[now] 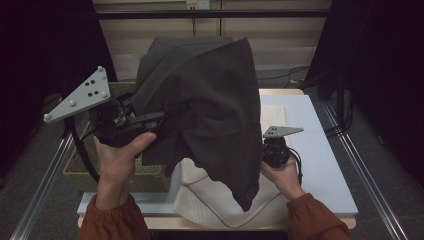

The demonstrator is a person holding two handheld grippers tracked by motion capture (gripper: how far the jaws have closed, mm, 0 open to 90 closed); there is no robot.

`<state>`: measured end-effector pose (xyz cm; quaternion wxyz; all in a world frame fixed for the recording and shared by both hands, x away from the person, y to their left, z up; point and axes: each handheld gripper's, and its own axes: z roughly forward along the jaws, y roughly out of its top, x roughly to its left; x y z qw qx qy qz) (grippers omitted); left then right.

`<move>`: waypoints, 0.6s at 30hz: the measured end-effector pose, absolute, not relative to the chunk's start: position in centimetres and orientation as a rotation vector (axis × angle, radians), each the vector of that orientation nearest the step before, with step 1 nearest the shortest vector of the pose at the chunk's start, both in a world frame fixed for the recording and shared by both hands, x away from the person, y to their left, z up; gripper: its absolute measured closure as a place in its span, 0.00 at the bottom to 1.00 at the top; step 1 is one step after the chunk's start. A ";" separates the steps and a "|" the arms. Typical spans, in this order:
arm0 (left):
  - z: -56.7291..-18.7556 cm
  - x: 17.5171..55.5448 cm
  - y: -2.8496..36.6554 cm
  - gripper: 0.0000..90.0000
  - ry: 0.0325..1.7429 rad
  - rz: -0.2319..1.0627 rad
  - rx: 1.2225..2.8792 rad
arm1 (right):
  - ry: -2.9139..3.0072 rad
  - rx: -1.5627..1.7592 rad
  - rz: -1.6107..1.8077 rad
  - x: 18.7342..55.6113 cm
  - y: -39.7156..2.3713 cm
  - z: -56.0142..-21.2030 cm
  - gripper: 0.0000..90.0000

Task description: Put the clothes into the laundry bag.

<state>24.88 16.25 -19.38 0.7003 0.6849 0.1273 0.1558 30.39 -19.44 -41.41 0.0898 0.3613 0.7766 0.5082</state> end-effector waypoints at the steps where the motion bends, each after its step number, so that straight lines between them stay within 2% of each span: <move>1: -19.4 24.7 16.2 0.62 0.284 0.348 1.531 | 2.309 1.077 1.511 30.4 -19.4 -41.4 0.98; 13: -22.7 23.9 15.5 0.62 0.299 0.304 1.557 | 2.295 1.083 1.510 30.4 -19.4 -41.4 0.98; 18: -22.4 23.2 15.4 0.62 0.290 0.300 1.548 | 2.302 1.097 1.497 30.5 -19.2 -41.8 0.98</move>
